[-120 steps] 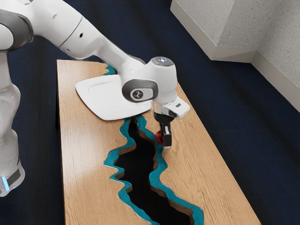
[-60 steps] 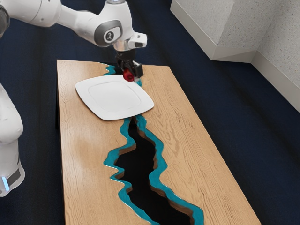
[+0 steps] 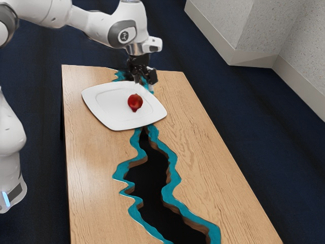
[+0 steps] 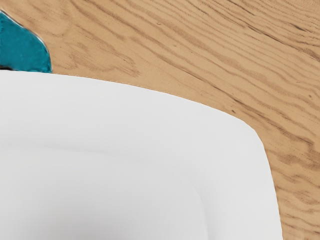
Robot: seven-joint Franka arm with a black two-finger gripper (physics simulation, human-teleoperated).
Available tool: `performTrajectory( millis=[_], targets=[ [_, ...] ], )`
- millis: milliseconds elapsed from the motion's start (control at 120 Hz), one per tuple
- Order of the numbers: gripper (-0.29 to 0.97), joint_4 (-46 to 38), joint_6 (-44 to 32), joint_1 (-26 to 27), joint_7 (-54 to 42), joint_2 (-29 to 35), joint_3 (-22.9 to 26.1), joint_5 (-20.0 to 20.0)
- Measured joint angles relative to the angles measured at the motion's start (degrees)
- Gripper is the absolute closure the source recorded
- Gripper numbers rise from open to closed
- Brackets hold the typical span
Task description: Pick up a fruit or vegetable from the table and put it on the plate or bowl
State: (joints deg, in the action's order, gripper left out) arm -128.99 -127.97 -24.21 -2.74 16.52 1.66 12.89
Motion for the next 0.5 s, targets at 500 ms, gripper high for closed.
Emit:
performTrajectory(
  millis=[500],
  targets=[
    [0.00, 40.9, 22.3, 22.0, 59.2, -20.1, 12.7, -0.4]
  ],
)
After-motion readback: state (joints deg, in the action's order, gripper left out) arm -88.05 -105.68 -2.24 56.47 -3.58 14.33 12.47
